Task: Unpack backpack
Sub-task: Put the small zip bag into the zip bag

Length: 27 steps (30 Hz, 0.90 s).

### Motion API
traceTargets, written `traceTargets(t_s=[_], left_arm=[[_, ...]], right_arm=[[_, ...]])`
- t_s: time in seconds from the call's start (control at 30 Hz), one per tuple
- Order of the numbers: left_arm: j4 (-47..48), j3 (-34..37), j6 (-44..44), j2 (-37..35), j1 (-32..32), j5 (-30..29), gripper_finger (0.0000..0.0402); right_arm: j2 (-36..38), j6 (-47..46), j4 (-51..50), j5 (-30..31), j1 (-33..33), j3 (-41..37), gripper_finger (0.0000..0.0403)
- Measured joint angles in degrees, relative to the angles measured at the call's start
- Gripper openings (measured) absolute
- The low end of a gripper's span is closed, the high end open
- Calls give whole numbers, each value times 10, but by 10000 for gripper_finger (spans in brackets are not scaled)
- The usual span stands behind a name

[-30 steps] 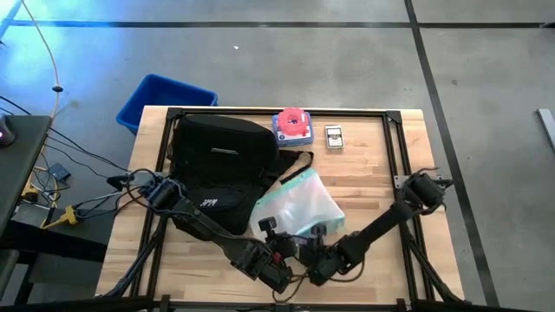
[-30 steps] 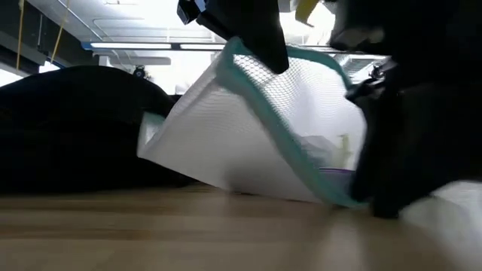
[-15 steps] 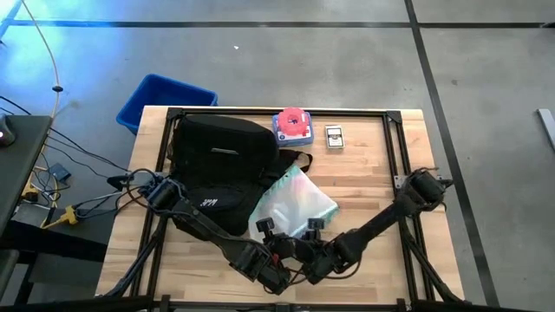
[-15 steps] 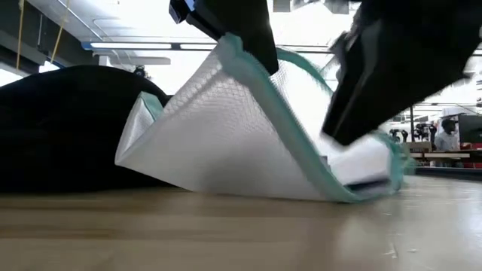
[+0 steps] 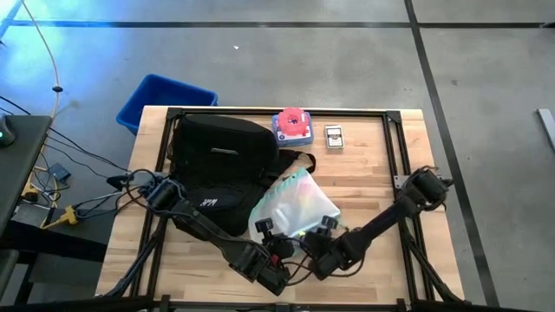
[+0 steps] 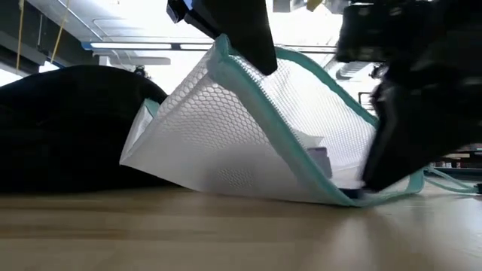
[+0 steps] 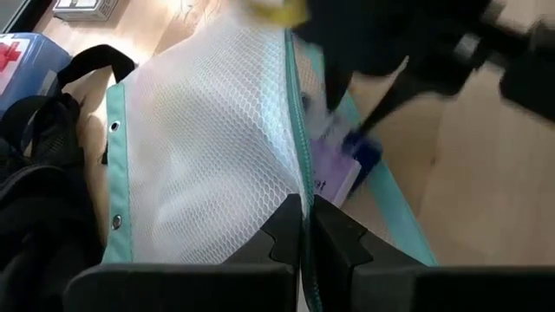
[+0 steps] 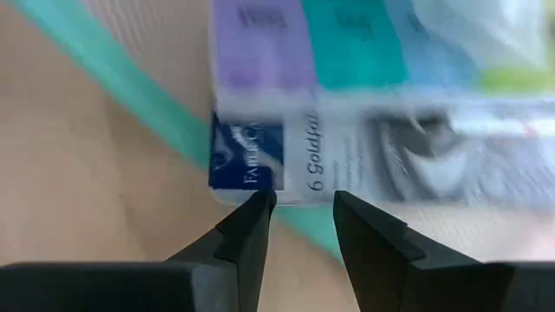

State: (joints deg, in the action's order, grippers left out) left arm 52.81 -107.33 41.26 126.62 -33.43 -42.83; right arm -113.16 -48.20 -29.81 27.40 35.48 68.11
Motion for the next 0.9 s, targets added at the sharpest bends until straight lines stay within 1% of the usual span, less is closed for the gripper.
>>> traceTargets(t_s=[0.1,0.2,0.3,0.4,0.43,0.5,0.6,0.73,0.9], left_arm=[[-1,0,-14,9,2,0,0],[-3,0,-24,19,7,8,0],[0,0,-24,24,10,13,0],[5,0,-23,25,11,2,0],[6,0,-23,25,11,2,0],[8,0,-21,25,10,1,0],[9,0,-18,26,8,-4,0],[21,0,-10,27,7,-7,0],[29,0,-2,27,7,-8,0]], right_arm=[[-1,52,74,-2,-21,-15,121],[-3,85,115,-8,-45,-15,121],[-3,106,127,5,-68,-15,121],[-3,106,125,54,-83,-16,121],[-3,106,126,57,-87,-16,121],[-3,114,127,41,-92,-16,121],[-2,131,125,13,-86,-16,121],[5,131,109,-20,-64,-15,121],[24,121,87,-21,-31,-14,121]])
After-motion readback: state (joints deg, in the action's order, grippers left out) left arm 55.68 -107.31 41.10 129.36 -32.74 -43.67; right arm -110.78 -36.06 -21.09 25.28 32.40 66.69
